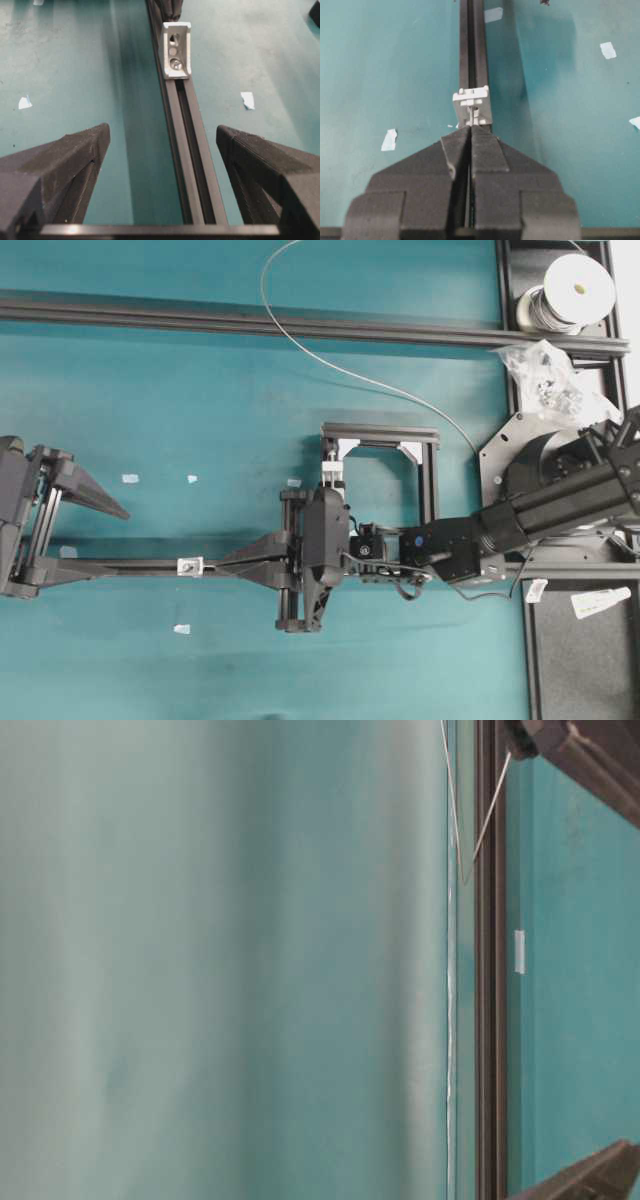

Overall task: Insert the wire through the hole in the metal fitting.
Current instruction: 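Push the wire tip through the bracket hole with the right gripper, then bring the left gripper to the far side of the bracket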

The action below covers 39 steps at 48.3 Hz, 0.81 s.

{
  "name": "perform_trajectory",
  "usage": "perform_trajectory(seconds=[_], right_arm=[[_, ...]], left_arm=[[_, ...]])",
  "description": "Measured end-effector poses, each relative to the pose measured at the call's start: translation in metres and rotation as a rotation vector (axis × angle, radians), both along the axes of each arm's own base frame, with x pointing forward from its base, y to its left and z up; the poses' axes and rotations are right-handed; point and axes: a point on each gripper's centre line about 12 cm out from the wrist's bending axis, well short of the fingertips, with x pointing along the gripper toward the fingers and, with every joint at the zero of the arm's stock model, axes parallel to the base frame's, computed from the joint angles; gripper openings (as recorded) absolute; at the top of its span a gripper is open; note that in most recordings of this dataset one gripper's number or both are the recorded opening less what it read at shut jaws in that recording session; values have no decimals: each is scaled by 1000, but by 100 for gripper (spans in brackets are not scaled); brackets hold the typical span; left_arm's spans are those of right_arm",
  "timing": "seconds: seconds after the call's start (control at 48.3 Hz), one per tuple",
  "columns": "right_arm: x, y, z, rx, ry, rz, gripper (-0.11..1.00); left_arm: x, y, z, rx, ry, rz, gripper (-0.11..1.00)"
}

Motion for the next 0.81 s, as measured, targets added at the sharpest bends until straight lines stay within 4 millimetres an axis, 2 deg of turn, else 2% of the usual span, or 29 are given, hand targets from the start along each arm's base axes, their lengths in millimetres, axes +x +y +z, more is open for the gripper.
perform_trajectory(seconds=[0.352, 0.807], right_arm=[[9, 1, -3, 0, -1, -7, -1], [11, 0, -2, -1, -7, -9, -1]], left_arm=[[4, -1, -2, 1, 3, 0, 75], [30, -3, -4, 1, 11, 9, 75]])
